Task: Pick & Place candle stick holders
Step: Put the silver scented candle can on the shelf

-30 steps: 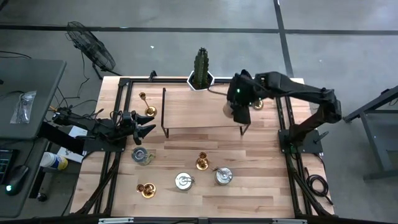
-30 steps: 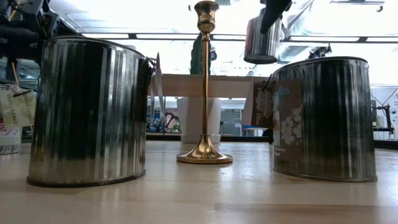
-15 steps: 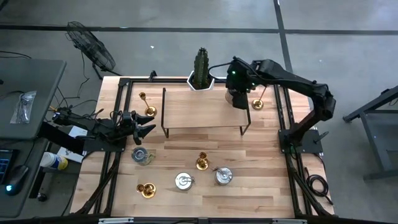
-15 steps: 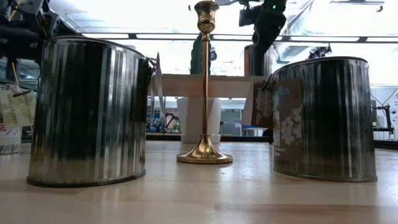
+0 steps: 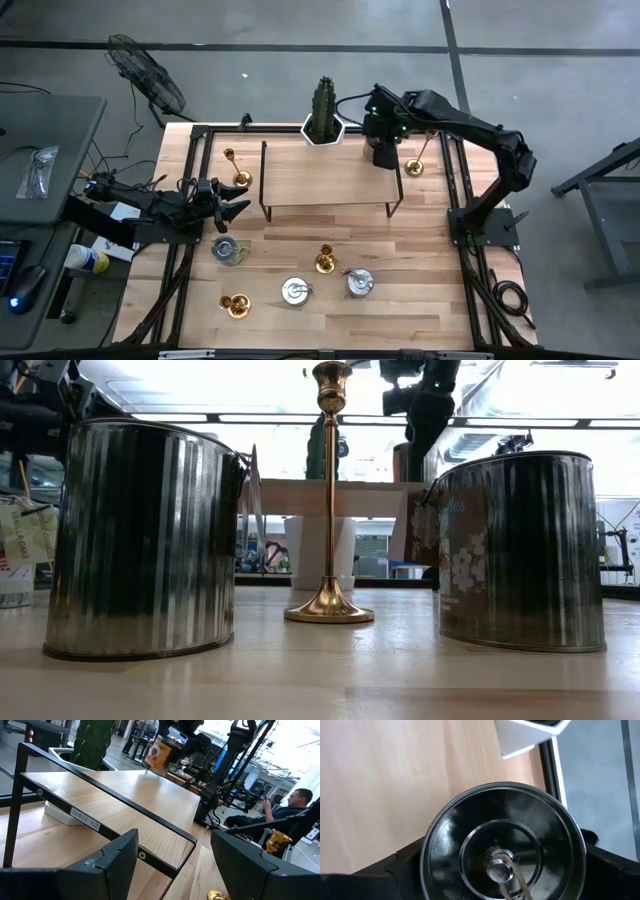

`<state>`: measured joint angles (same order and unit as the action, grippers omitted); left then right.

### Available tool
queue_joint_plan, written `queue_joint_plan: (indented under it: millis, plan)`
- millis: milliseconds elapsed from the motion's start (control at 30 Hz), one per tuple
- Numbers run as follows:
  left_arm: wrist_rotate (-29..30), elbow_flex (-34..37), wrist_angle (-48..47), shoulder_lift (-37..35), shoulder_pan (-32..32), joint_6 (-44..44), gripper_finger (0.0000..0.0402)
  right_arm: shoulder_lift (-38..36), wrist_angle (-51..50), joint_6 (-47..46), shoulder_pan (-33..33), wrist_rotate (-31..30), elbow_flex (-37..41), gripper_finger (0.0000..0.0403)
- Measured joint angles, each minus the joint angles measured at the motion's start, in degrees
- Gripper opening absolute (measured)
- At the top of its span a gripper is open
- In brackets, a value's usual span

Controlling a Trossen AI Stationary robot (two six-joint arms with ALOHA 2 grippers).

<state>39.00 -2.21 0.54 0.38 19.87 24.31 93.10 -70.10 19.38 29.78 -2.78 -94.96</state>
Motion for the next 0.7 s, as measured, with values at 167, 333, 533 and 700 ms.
queue_joint_plan:
  millis: [167, 333, 533, 700]
  plan:
    - [0.0, 0.0, 0.0, 0.0, 0.0, 0.0, 0.0245, 0.0, -0.2, 1.3, 0.6, -0.2, 0.0, 0.035]
    - [0.0, 0.0, 0.0, 0.0, 0.0, 0.0, 0.0245, 0.3, -1.0, 1.4, 1.1, 1.3, 0.0, 0.035]
    - [0.0, 0.0, 0.0, 0.0, 0.0, 0.0, 0.0245, 1.1, -1.7, 1.4, 1.7, 1.9, 0.0, 0.035]
    - [0.0, 0.0, 0.0, 0.0, 0.0, 0.0, 0.0245, 1.1, -1.8, 1.4, 1.9, 3.0, 0.0, 0.035]
